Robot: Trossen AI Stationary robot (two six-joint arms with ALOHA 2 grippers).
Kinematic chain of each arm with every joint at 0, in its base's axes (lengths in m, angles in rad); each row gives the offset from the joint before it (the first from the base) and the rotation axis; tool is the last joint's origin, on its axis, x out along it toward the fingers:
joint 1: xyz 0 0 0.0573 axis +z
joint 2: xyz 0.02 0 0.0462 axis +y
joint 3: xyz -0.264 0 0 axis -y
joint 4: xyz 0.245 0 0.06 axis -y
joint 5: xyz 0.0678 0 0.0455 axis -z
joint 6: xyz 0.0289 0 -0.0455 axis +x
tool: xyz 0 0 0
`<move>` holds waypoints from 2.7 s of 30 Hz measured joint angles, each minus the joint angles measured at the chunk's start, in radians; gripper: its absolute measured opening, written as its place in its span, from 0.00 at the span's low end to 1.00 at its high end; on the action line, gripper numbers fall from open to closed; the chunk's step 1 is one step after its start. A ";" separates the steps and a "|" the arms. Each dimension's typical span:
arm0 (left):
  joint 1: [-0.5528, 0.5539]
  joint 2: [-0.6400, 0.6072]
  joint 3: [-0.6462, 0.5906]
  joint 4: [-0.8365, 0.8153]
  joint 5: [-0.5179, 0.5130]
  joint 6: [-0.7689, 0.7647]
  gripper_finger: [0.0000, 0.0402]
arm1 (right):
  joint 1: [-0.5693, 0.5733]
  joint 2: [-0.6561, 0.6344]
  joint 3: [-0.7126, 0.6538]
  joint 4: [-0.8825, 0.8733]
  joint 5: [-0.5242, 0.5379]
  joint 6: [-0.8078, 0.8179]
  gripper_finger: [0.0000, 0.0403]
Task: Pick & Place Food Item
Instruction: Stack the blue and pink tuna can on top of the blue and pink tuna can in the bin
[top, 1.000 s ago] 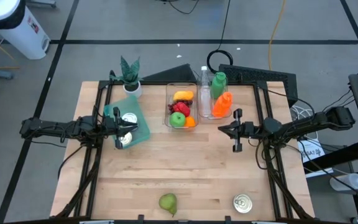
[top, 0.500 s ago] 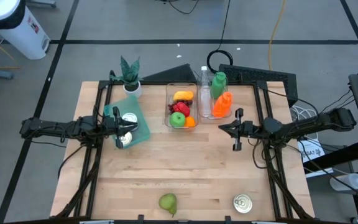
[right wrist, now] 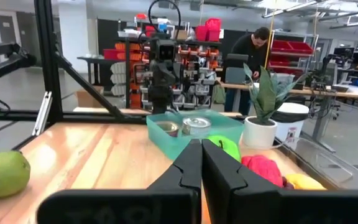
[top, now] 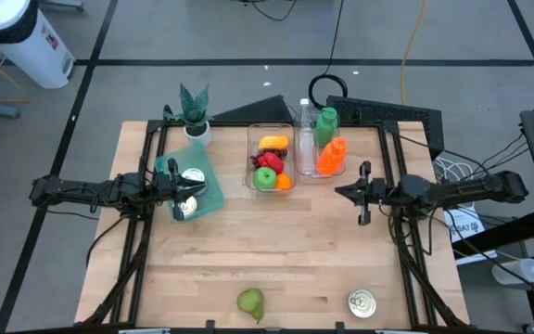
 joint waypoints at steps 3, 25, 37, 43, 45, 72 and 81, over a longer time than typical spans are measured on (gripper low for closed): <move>0.000 0.000 0.000 0.000 0.000 0.000 0.12 | 0.000 0.003 0.000 -0.013 0.000 -0.001 0.00; 0.000 0.000 0.000 0.000 0.022 -0.006 0.12 | 0.000 0.015 0.000 -0.007 0.000 -0.003 0.00; 0.000 0.000 0.000 0.008 0.020 -0.008 0.12 | 0.000 0.015 0.000 -0.007 -0.001 -0.004 0.00; 0.000 0.000 0.000 0.009 0.019 0.003 0.12 | 0.000 0.015 0.000 -0.007 -0.002 -0.032 0.00; 0.000 0.000 0.000 0.009 0.019 0.001 0.12 | 0.000 0.015 0.000 -0.006 -0.002 -0.028 0.00; 0.000 0.000 0.000 0.006 0.019 0.004 0.12 | 0.514 0.564 0.453 -0.339 0.120 0.100 0.00; 0.000 0.000 0.000 0.005 0.019 -0.003 0.12 | 0.693 0.711 0.583 -0.679 0.036 0.534 0.00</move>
